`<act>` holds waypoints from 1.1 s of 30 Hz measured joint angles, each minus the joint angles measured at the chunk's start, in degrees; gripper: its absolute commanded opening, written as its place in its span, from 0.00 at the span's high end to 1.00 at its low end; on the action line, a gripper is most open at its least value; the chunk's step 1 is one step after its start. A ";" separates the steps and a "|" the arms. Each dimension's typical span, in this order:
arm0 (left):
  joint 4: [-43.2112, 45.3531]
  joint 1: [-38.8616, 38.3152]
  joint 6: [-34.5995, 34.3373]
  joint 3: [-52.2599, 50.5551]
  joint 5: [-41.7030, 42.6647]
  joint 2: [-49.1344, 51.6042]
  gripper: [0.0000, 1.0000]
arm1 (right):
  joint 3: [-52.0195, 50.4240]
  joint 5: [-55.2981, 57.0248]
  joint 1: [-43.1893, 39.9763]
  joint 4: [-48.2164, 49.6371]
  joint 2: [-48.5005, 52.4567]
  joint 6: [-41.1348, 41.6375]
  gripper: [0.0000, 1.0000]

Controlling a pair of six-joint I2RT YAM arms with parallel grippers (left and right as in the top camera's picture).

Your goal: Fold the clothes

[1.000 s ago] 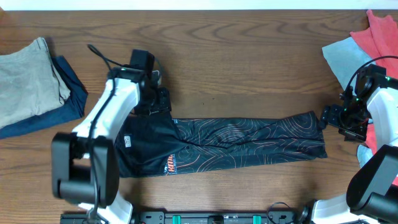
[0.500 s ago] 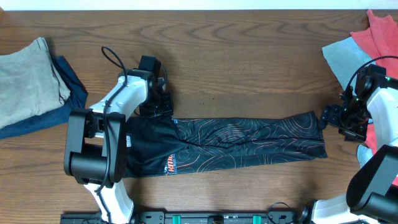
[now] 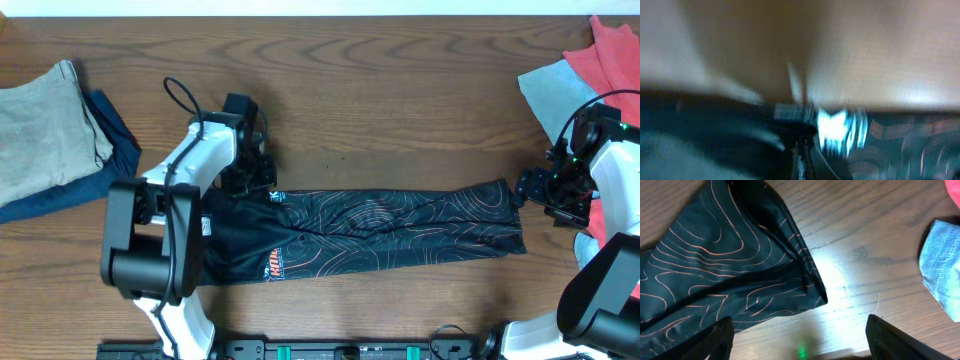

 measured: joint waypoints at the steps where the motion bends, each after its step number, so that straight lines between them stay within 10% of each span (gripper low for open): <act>1: -1.99 0.00 -0.13 0.00 0.00 -1.20 0.94 | 0.00 -0.02 0.00 0.00 0.00 0.00 0.17; 12: -17.40 -5.25 -2.25 0.00 0.04 -13.60 0.94 | 0.00 -0.13 0.00 0.24 0.00 0.00 0.17; 23: -9.62 -10.75 -3.43 -2.01 -3.28 -13.44 0.92 | 0.00 -0.13 0.00 0.20 0.00 0.00 0.17; 27: -2.36 -10.64 -4.52 -2.08 -4.72 -13.44 0.57 | 0.00 -0.13 0.00 0.17 0.00 0.00 0.17; 33: 0.87 -10.64 -5.95 -2.08 -4.02 -13.44 0.51 | 0.00 -0.09 0.00 -0.02 0.00 0.00 0.16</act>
